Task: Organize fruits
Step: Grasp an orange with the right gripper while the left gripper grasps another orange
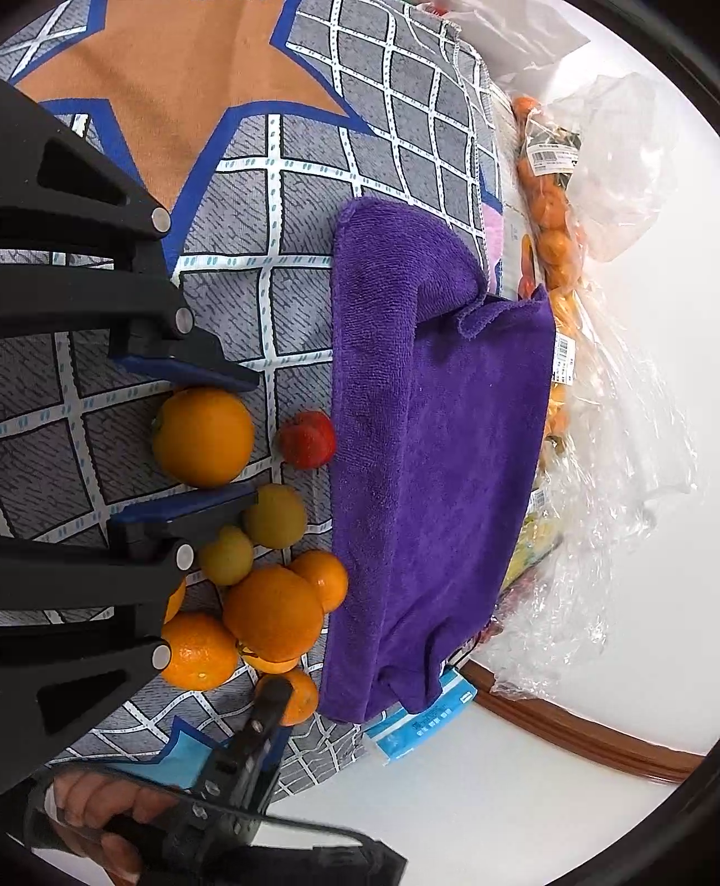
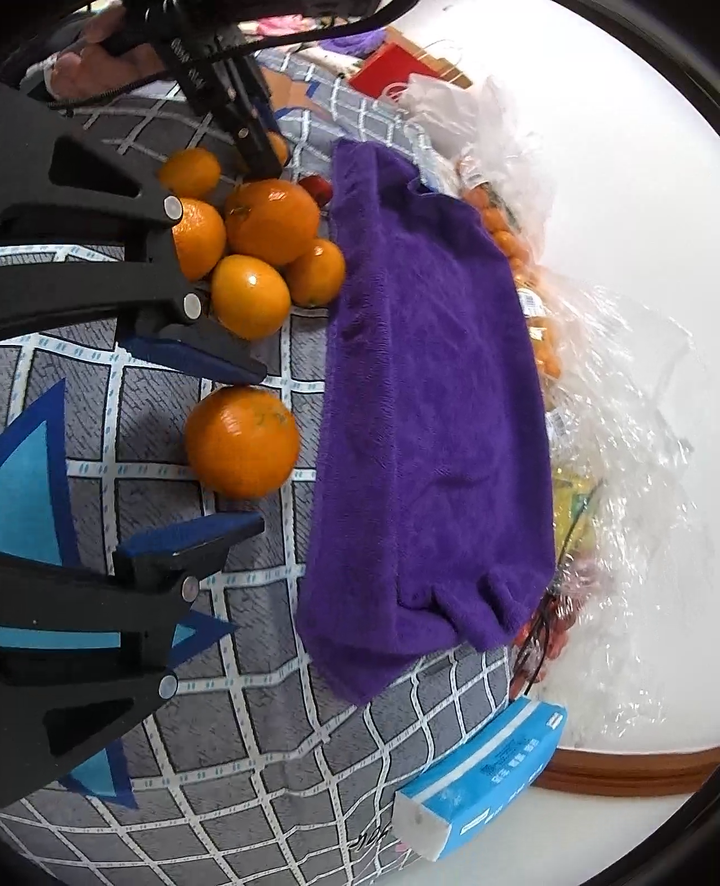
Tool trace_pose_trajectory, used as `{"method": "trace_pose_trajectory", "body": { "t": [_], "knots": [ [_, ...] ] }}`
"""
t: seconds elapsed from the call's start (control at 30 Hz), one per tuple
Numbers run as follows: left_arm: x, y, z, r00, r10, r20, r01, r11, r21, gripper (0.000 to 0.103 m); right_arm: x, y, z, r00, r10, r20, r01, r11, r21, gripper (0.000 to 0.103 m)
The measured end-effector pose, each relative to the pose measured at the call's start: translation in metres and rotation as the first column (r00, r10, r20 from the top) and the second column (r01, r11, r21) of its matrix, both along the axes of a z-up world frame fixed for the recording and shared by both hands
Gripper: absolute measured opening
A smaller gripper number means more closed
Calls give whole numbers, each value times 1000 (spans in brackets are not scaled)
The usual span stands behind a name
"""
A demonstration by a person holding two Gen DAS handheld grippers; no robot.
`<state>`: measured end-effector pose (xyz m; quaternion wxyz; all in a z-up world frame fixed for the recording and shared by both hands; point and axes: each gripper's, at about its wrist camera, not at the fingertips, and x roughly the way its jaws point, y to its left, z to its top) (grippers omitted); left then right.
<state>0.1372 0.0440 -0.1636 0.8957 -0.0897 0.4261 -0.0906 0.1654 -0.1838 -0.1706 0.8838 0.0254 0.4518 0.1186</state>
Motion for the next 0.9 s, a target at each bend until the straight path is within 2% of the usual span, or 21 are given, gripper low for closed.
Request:
{"method": "trace_pose_trajectory", "body": {
  "t": [0.17, 0.37, 0.53, 0.9],
  "knots": [
    [-1, -2, 0, 1000, -2, 10, 2, 1000, 15, 33, -4, 7, -2, 998, -16, 63, 21, 997, -74, 43],
    [-5, -5, 3, 1000, -18, 17, 17, 1000, 17, 33, -13, 1, 2, 997, -20, 79, 25, 997, -71, 43],
    [-11, -1, 9, 1000, 6, 22, -7, 1000, 27, 33, -22, -3, 10, 997, -30, 78, 33, 998, -48, 43],
    [-29, 8, 53, 995, 65, 72, -69, 996, 57, 33, -38, -6, 53, 987, -53, 153, 61, 997, -51, 43]
  ]
}}
